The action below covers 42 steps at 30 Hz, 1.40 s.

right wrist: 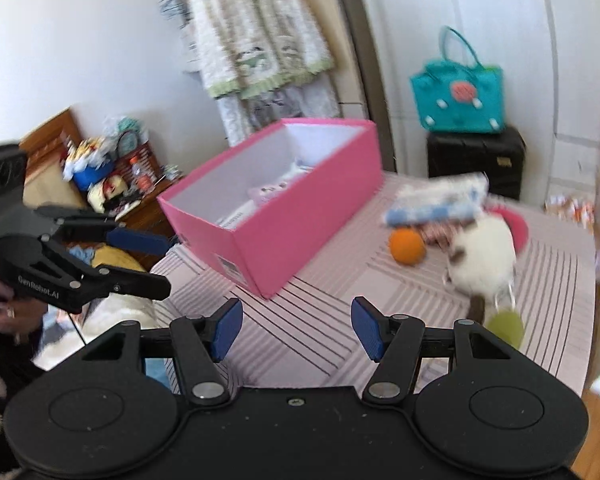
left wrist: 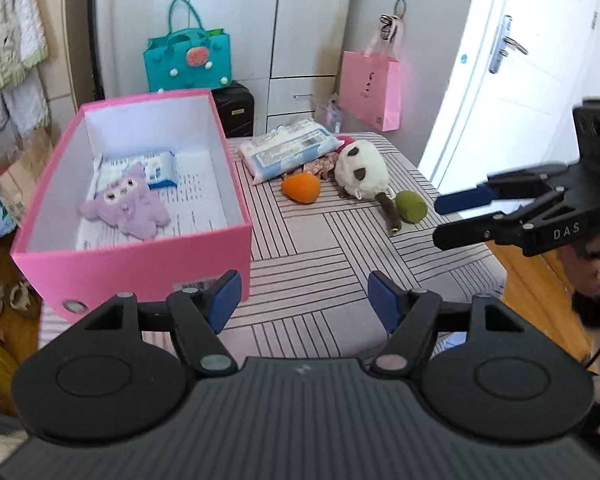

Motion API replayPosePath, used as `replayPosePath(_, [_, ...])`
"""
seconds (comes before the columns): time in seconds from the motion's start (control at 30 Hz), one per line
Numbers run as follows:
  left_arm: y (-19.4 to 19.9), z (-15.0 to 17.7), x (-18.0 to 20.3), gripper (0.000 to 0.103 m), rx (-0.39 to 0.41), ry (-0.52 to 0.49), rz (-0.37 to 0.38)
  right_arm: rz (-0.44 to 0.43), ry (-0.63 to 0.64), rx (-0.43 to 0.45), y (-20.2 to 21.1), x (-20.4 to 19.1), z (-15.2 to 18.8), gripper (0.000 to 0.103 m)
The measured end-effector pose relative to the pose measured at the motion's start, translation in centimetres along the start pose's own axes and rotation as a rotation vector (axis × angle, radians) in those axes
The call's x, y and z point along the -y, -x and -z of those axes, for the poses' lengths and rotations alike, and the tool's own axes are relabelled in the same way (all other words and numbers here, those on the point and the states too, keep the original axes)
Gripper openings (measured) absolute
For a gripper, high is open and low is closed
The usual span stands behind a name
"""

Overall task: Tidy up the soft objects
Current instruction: 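Move both tools toward the orange and green sponges on the table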

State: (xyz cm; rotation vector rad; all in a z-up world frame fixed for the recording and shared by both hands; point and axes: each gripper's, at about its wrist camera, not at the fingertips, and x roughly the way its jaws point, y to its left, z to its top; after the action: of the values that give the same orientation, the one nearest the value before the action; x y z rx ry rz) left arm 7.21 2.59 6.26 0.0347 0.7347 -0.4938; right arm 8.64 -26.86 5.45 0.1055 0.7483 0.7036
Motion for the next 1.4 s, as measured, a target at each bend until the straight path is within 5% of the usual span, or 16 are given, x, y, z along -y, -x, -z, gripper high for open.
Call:
replayPosePath(0.23, [-2.8,0.5,0.6,0.069,0.024,0.006,-0.018,0.075,-0.092,0.056,-0.4,3.9,3.1,0.065])
replayPosePath(0.43, [-4.9,-0.2,2.4,0.069,0.073,-0.053,-0.034,0.249,0.057,0.077,-1.2,5.3,5.6,0.066])
replayPosePath(0.77, [-10.7,-2.3,5.4,0.071,0.097,-0.103,0.007,0.462,0.094,0.113,-2.4,9.6,7.1,0.069])
replayPosePath(0.97, [-15.1,-4.1,6.6,0.071,0.118,-0.109,-0.076,0.408,-0.116,0.102,-3.4,12.9,6.7,0.069])
replayPosePath(1.4, [-20.6,-5.8,5.0,0.070,0.107,-0.030,-0.213,0.365,-0.125,0.130,-5.9,11.9,6.0,0.065])
